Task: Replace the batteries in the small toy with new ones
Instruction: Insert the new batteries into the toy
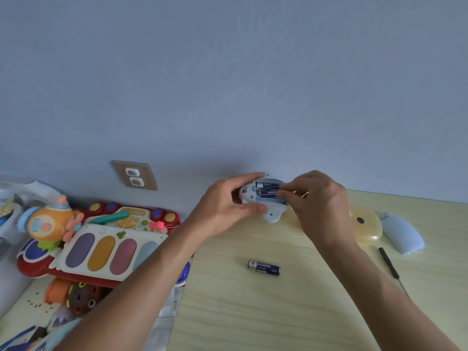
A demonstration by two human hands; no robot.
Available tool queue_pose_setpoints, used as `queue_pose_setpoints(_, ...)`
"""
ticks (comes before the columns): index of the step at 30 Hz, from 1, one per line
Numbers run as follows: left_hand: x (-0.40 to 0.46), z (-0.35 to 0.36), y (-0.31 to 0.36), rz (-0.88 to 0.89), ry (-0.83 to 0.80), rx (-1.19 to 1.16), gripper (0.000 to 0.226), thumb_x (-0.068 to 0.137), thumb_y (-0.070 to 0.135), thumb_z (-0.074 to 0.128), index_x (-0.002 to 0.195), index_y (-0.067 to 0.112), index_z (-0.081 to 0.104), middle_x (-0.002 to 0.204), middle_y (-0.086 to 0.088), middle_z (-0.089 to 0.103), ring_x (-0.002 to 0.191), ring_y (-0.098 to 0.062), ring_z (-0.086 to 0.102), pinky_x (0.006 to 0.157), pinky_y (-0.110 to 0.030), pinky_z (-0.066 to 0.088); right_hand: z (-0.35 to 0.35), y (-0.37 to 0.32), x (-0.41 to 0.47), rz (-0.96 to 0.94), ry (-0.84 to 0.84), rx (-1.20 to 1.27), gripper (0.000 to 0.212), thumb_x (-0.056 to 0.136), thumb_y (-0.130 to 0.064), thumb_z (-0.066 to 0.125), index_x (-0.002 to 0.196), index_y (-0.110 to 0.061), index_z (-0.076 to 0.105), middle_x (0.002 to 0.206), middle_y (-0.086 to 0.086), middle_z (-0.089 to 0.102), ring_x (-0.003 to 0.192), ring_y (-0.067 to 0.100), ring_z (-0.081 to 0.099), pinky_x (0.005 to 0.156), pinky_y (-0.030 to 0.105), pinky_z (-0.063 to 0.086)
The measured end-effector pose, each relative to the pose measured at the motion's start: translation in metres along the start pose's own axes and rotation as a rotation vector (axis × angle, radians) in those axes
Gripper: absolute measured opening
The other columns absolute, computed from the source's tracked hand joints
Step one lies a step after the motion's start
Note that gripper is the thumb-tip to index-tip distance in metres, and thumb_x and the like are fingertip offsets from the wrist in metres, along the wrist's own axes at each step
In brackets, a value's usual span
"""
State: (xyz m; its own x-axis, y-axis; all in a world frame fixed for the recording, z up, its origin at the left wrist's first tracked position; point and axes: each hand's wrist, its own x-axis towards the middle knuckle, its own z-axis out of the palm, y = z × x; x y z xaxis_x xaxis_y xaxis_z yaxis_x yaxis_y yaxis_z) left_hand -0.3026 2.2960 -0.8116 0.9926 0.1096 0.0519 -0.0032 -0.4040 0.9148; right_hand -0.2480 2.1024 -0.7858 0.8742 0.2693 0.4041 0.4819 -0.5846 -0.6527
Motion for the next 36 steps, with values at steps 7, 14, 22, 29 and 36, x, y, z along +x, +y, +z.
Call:
queue_pose_setpoints(7, 0.001, 0.002, -0.002, -0.005, 0.004, -0.024, 0.070, 0.075, 0.028, 0.091, 0.138, 0.035, 0.064, 0.119, 0.011, 0.077, 0.106, -0.004, 0.073, 0.104, -0.035, 0.056, 0.006, 0.001, 0.007, -0.309, -0.056, -0.276, 0.017, 0.076, 0.002, 0.073, 0.061, -0.006, 0.072, 0.066, 0.009, 0.063, 0.057, 0.028, 0.058, 0.047, 0.037, 0.049)
queue_pose_setpoints(14, 0.001, 0.000, -0.002, -0.016, 0.003, -0.035, 0.070, 0.073, 0.027, 0.092, 0.136, 0.038, 0.064, 0.120, 0.011, 0.077, 0.108, -0.006, 0.073, 0.105, -0.038, 0.055, 0.005, 0.000, 0.011, -0.358, -0.126, -0.212, 0.013, 0.075, -0.002, 0.076, 0.063, -0.008, 0.074, 0.067, 0.009, 0.066, 0.058, 0.028, 0.059, 0.049, 0.039, 0.050)
queue_pose_setpoints(22, -0.002, 0.001, 0.003, -0.006, -0.011, -0.024, 0.068, 0.077, 0.028, 0.089, 0.140, 0.036, 0.062, 0.119, 0.015, 0.075, 0.105, 0.002, 0.071, 0.095, -0.019, 0.054, 0.004, -0.002, 0.012, -0.364, -0.143, -0.331, 0.020, 0.073, 0.008, 0.078, 0.069, -0.012, 0.078, 0.064, 0.005, 0.063, 0.059, 0.025, 0.052, 0.046, 0.035, 0.048)
queue_pose_setpoints(29, -0.003, 0.002, 0.001, -0.005, -0.006, 0.020, 0.068, 0.077, 0.030, 0.090, 0.138, 0.041, 0.063, 0.119, 0.014, 0.076, 0.105, 0.000, 0.072, 0.100, -0.031, 0.057, 0.008, 0.001, 0.008, -0.380, -0.127, -0.381, 0.019, 0.075, 0.004, 0.078, 0.067, -0.013, 0.076, 0.060, 0.003, 0.059, 0.060, 0.020, 0.041, 0.041, 0.034, 0.043)
queue_pose_setpoints(36, 0.001, 0.003, -0.001, -0.001, 0.079, 0.036, 0.067, 0.079, 0.036, 0.087, 0.139, 0.044, 0.060, 0.122, 0.015, 0.074, 0.106, -0.008, 0.073, 0.101, -0.038, 0.056, -0.020, -0.005, -0.001, -0.251, -0.026, -0.092, 0.016, 0.078, -0.010, 0.081, 0.091, -0.016, 0.073, 0.083, -0.004, 0.067, 0.067, 0.009, 0.061, 0.064, 0.023, 0.051)
